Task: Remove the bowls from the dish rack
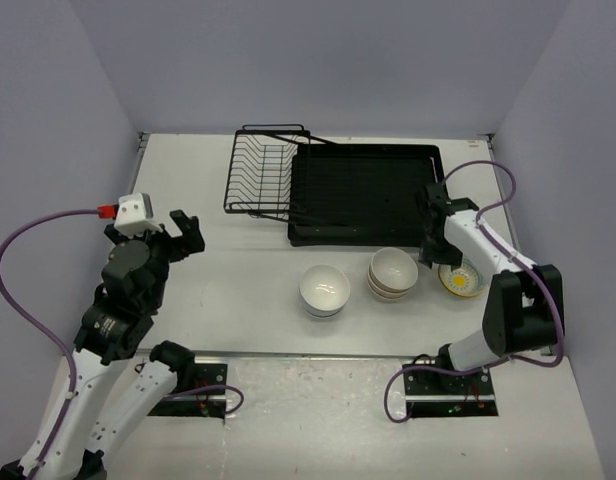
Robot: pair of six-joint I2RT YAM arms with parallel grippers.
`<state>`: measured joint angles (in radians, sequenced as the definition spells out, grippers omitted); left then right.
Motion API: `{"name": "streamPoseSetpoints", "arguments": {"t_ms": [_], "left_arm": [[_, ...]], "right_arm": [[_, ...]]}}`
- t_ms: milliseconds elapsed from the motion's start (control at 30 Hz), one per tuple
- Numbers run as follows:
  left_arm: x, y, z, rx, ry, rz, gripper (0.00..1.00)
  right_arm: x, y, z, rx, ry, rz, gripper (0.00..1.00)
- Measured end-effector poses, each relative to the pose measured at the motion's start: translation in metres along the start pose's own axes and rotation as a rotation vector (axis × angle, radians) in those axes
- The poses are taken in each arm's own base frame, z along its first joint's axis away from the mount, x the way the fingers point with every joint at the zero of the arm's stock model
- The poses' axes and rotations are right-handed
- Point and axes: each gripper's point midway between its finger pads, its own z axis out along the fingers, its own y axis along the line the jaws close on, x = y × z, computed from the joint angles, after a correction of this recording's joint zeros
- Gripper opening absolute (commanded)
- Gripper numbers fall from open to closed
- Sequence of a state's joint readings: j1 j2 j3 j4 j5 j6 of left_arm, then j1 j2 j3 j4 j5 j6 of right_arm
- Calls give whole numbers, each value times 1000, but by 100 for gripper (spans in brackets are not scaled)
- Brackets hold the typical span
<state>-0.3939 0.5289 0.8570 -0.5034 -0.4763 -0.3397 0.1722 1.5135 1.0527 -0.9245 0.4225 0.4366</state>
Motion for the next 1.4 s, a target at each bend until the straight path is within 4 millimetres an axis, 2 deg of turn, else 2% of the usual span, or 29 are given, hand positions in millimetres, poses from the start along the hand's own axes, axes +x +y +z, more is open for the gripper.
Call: {"name": "streamPoseSetpoints", "arguments": {"t_ms": [133, 167, 200, 233, 267, 367, 433, 500, 600, 700, 833, 967, 1133, 1267, 1400], "left_arm": [[2, 0, 2, -5, 7, 4, 100], [2, 1, 3, -10, 10, 4, 100], [3, 2, 4, -17, 12, 6, 100], [3, 4, 6, -29, 16, 7, 100], [5, 7, 8, -44, 22, 6, 100], [9, 18, 14, -109, 42, 7, 100], [14, 25, 18, -154, 63, 15, 100], [18, 31, 18, -191, 80, 17, 100], [22, 40, 15, -235, 96, 25, 100], [25, 46, 11, -264, 103, 22, 100], [26, 51, 6, -283, 100, 7, 100], [35, 56, 4, -302, 113, 3, 100], [44, 61, 5, -324, 125, 10, 100], [53, 63, 6, -329, 137, 20, 100], [65, 64, 8, -312, 141, 32, 100]], "right_arm": [[-6, -1, -22, -19, -36, 1, 69], [-10, -2, -32, -35, -63, 10, 82], [-17, -2, -45, -63, -105, 27, 84], [-25, -3, -61, -100, -158, 47, 94], [-32, -3, -78, -153, -219, 72, 99], [-48, -12, -149, -375, -479, 157, 99], [-49, -28, -203, -518, -685, 219, 99], [-38, -52, -248, -619, -865, 267, 99], [-15, -85, -287, -673, -1037, 306, 99], [-5, -95, -289, -657, -1069, 301, 99], [-1, -90, -266, -618, -1018, 282, 99], [15, -84, -248, -636, -1005, 273, 99], [25, -76, -249, -719, -1048, 268, 99], [25, -68, -240, -726, -1031, 254, 99], [27, -72, -236, -709, -1059, 261, 99]]}}
